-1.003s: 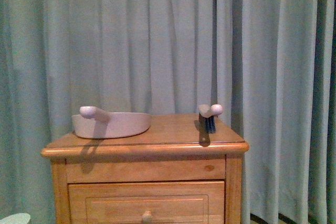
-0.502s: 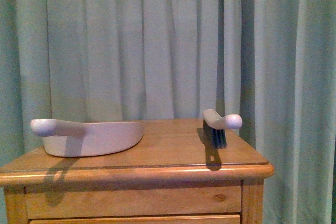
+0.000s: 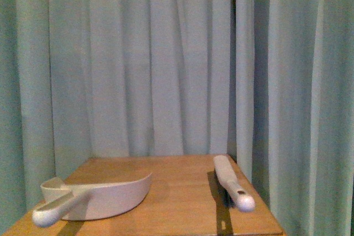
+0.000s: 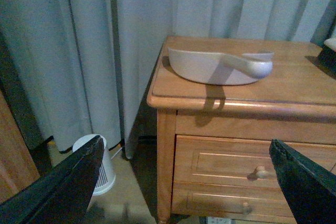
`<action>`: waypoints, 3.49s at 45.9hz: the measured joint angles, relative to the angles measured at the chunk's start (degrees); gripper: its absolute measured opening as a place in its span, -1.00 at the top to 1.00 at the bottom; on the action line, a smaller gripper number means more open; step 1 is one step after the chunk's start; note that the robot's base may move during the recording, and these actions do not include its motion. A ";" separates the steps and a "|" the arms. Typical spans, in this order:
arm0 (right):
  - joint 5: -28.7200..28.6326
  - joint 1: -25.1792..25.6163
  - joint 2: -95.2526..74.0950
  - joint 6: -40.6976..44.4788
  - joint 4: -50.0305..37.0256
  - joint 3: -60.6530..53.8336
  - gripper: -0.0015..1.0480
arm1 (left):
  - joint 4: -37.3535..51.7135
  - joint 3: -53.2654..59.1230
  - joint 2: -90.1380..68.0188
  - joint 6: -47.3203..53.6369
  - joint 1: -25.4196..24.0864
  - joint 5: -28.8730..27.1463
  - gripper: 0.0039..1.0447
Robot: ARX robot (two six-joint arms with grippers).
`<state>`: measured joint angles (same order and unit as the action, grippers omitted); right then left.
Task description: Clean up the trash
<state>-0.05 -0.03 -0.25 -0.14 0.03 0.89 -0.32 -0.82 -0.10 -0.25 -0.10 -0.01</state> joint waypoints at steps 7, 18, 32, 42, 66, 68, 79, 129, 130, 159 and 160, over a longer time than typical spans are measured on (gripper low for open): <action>0.04 0.00 0.00 -0.02 0.00 0.00 -0.86 | -5.25 -2.67 -6.58 -6.23 2.71 -7.85 -0.86; 0.00 0.00 0.00 0.00 -0.02 0.00 -0.86 | 1.57 -18.88 -35.67 -5.33 2.40 -5.86 -0.86; 0.00 0.00 0.00 0.00 -0.02 0.00 -0.86 | -11.50 -55.91 -69.99 1.03 17.73 -12.09 -0.86; -0.02 0.00 0.00 0.00 -0.02 0.00 -0.86 | -16.15 -66.95 -85.92 -2.56 22.62 -15.43 -0.86; 0.00 0.00 0.00 0.00 -0.02 0.00 -0.86 | -18.10 -70.64 -102.57 -10.64 20.55 -18.29 -0.86; 0.00 0.00 -0.02 0.00 -0.02 0.00 -0.86 | -17.97 -70.64 -103.12 -10.88 20.26 -18.25 -0.86; 0.00 0.00 -0.02 0.00 -0.02 0.00 -0.86 | -15.15 -70.64 -106.49 -10.93 18.18 -18.25 -0.86; 0.00 0.00 0.00 0.00 -0.02 0.00 -0.86 | -7.54 -66.77 -105.50 -5.14 16.41 -15.78 0.48; 0.00 0.00 -0.02 0.00 -0.02 0.00 -0.86 | -6.56 -66.36 -104.91 -4.79 16.50 -16.09 0.48; 0.00 0.00 0.00 0.00 -0.02 0.00 -0.86 | 44.30 -28.81 -60.04 11.56 21.62 -16.20 0.48; 0.00 0.00 0.00 0.00 -0.02 0.00 -0.86 | 44.96 -27.28 -57.86 11.54 21.92 -16.50 0.48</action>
<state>-0.05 -0.03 -0.25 -0.14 0.01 0.89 44.64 -28.10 -57.95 11.29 21.82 -16.51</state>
